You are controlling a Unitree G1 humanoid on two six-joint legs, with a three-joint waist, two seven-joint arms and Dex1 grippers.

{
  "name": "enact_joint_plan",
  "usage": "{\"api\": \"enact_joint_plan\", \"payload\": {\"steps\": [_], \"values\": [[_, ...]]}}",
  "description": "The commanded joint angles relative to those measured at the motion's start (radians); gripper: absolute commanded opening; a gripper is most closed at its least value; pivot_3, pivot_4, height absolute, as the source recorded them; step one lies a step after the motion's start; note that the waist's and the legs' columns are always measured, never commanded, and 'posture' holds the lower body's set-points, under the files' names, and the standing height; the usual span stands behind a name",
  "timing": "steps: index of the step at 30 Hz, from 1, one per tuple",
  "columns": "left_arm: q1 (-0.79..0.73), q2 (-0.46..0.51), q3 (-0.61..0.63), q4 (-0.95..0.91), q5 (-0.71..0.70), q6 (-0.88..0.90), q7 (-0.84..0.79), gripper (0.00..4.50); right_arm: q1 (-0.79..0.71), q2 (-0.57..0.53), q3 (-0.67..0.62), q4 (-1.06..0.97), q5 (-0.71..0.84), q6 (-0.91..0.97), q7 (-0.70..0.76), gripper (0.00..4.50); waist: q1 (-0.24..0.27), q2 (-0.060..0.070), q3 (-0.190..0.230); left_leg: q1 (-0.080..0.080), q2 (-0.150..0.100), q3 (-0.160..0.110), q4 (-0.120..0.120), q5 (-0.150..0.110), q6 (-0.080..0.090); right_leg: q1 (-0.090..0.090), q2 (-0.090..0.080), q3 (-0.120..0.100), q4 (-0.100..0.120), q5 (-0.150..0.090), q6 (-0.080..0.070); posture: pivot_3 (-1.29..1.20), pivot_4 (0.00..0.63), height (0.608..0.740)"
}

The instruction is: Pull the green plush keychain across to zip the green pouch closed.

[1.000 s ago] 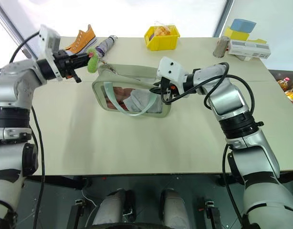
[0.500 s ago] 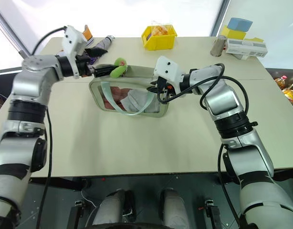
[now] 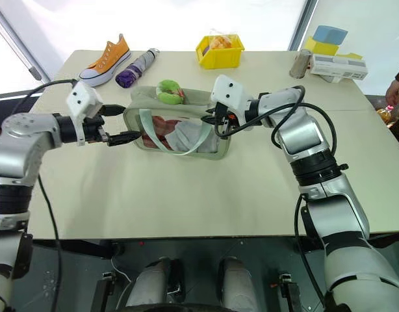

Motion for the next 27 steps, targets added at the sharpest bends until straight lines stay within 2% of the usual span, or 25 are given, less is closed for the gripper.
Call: {"api": "enact_joint_plan", "payload": {"steps": [1, 2, 7, 8, 12, 15, 20, 23, 27], "values": [[-0.048, -0.031, 0.023, 0.056, 0.024, -0.071, 0.064, 3.60, -0.018, 0.007, -0.010, -0.015, -0.001, -0.006, 0.008, 0.00, -0.001, 0.000, 0.000, 0.000, 0.000, 0.000, 0.000, 0.000, 0.000, 0.000, 0.000, 0.000, 0.000, 0.000, 0.000, 0.00, 0.150, 0.740], [-0.055, -0.038, 0.023, 0.063, 0.020, -0.079, 0.060, 3.17, -0.018, 0.006, -0.010, -0.016, -0.001, -0.005, 0.009, 0.00, -0.001, 0.000, 0.000, 0.000, 0.000, 0.000, 0.000, 0.000, 0.000, 0.000, 0.000, 0.000, 0.000, 0.000, 0.000, 0.00, 0.150, 0.740], [-0.058, -0.041, 0.019, 0.047, -0.007, -0.069, 0.023, 0.47, -0.021, 0.005, -0.015, -0.008, -0.005, -0.004, 0.004, 0.00, -0.002, 0.000, 0.000, 0.000, 0.000, 0.001, 0.000, 0.000, 0.000, 0.000, 0.000, 0.000, 0.000, 0.000, 0.000, 0.00, 0.150, 0.740], [-0.057, -0.042, 0.019, 0.042, -0.011, -0.062, 0.020, 0.08, -0.023, 0.006, -0.017, -0.006, -0.005, -0.004, 0.002, 0.00, -0.002, 0.000, 0.000, 0.000, 0.000, 0.001, 0.000, 0.000, 0.000, 0.000, 0.000, 0.000, 0.000, 0.000, 0.000, 0.00, 0.150, 0.740], [-0.045, -0.034, 0.002, 0.019, -0.008, -0.032, 0.005, 0.00, -0.050, 0.003, -0.039, -0.020, 0.006, 0.015, -0.005, 1.53, -0.001, 0.000, 0.000, 0.000, 0.000, 0.001, 0.000, 0.000, 0.000, 0.000, 0.000, 0.000, 0.000, 0.000, 0.000, 0.00, 0.150, 0.740], [-0.040, -0.035, 0.004, 0.010, -0.003, -0.029, 0.005, 0.00, -0.077, 0.009, -0.054, -0.059, 0.028, 0.055, -0.007, 3.06, 0.000, 0.000, 0.000, 0.000, 0.000, 0.000, 0.000, 0.000, 0.000, -0.001, 0.000, 0.000, 0.000, 0.000, 0.000, 0.00, 0.150, 0.740], [-0.043, -0.030, 0.011, 0.002, -0.005, -0.018, 0.003, 0.00, -0.116, 0.114, -0.054, -0.138, 0.073, 0.124, -0.060, 3.06, -0.004, 0.000, 0.000, 0.000, 0.000, 0.000, 0.000, 0.000, 0.000, -0.001, 0.000, 0.000, 0.000, 0.000, 0.000, 0.00, 0.150, 0.740], [-0.042, -0.028, 0.013, 0.000, -0.004, -0.015, 0.004, 0.00, -0.133, 0.181, -0.036, -0.097, 0.045, 0.098, -0.112, 3.06, -0.002, 0.000, 0.000, 0.000, 0.000, 0.000, 0.000, 0.000, 0.000, -0.001, 0.000, 0.000, 0.000, 0.000, 0.000, 0.00, 0.150, 0.740], [-0.037, -0.028, 0.015, -0.016, -0.008, -0.004, 0.007, 0.00, -0.138, 0.218, -0.007, -0.023, 0.002, 0.041, -0.143, 3.06, 0.002, 0.000, 0.000, -0.001, 0.000, 0.000, 0.000, 0.000, 0.000, -0.001, 0.000, 0.000, 0.000, 0.000, 0.000, 0.00, 0.150, 0.740]]}}
